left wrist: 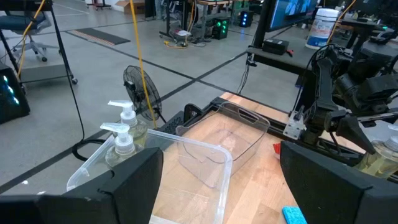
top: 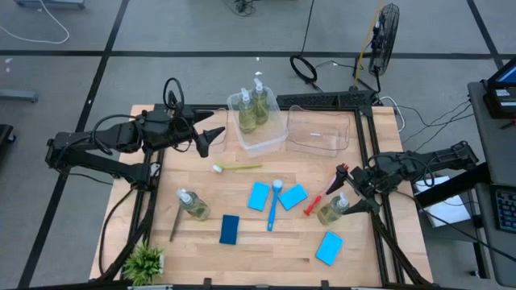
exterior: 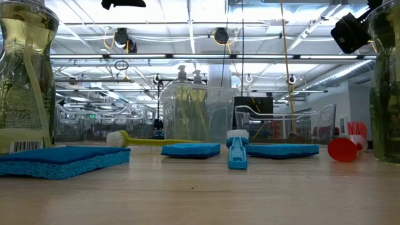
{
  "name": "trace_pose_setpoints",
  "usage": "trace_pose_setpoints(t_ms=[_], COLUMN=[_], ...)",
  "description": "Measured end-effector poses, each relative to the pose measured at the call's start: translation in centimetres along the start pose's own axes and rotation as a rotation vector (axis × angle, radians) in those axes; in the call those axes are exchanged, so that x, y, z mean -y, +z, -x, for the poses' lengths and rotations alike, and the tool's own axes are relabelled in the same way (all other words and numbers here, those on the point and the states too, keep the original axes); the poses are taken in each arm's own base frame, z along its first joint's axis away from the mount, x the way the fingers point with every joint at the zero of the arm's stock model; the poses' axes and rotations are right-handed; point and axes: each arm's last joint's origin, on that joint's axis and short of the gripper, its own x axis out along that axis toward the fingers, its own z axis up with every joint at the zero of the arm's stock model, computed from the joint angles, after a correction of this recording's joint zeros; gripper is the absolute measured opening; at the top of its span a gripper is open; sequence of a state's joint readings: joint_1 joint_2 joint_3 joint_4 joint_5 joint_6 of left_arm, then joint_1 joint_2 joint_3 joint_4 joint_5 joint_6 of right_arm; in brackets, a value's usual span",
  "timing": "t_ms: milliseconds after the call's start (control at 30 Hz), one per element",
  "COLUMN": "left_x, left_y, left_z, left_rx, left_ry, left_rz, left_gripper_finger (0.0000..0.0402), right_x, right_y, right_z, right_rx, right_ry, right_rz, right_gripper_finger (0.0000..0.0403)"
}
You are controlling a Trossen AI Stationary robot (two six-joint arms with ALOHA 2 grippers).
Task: Pick & Place Kitchen Sink Supplies
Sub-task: Put the yellow dish soap into the white bin
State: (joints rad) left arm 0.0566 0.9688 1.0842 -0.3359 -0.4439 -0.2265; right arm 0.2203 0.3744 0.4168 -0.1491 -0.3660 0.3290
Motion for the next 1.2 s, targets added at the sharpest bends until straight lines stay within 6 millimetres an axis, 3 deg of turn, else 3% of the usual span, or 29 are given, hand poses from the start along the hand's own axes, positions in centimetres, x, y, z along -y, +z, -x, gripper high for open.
trace_pose_setpoints(t_ms=[267,667,900,1200], left_x=[0.00,0.00,0.00,0.00], left_y=[0.00,-0.01,0.00,0.00], left_z=[0.00,0.00,0.00,0.00], left_rx=[0.000,0.000,0.000,0.000], left_ry=[0.000,0.000,0.000,0.000], left_rz=[0.000,0.005,0.005,0.006], left_gripper_finger=[0.0305,0.0328,0.0318,0.0303], right_x=[0.30,0.30,0.31,0.26], right_y=[-0.33,-0.31,-0.22,-0.21], right_z=[-0.46,-0.49,-0.49,-0.48], right_rx=[-0.046,-0.046,-0.037,-0.038], right_ry=[-0.017,-0.013,-0.021,-0.011], right_rz=[-0.017,0.008,0.042,0.038], right_gripper_finger=[0.0355,0.0267,0.0216,0.0187])
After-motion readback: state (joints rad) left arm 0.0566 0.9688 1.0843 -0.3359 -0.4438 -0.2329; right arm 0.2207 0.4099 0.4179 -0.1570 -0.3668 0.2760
